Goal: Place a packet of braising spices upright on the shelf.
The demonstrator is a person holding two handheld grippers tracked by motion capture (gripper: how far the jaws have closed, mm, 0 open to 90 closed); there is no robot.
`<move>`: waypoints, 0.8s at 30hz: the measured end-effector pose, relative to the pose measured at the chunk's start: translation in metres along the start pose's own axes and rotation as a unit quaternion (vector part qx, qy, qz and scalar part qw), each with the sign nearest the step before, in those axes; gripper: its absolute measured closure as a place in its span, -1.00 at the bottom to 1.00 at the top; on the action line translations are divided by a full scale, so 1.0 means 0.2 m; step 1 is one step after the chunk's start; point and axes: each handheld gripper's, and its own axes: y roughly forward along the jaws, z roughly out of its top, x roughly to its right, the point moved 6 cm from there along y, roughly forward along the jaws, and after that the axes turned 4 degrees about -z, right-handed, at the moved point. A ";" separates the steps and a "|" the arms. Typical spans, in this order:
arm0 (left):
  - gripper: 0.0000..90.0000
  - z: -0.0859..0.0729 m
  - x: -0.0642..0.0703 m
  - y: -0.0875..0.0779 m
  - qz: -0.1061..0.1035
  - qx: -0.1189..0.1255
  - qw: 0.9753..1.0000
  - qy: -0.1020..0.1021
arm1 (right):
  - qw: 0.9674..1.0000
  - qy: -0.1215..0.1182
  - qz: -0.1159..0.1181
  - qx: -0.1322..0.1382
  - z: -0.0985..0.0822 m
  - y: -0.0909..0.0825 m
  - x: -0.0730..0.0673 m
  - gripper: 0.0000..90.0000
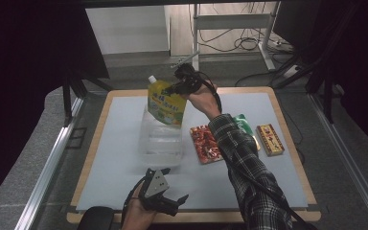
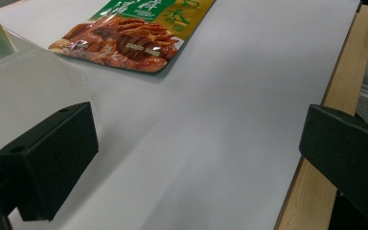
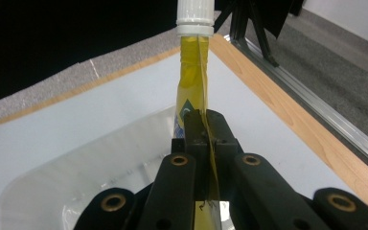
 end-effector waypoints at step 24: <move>-1.00 -0.01 0.00 0.01 -0.003 -0.006 1.000 -0.001 | 1.000 0.014 0.010 -0.003 -0.05 0.14 -0.02 0.68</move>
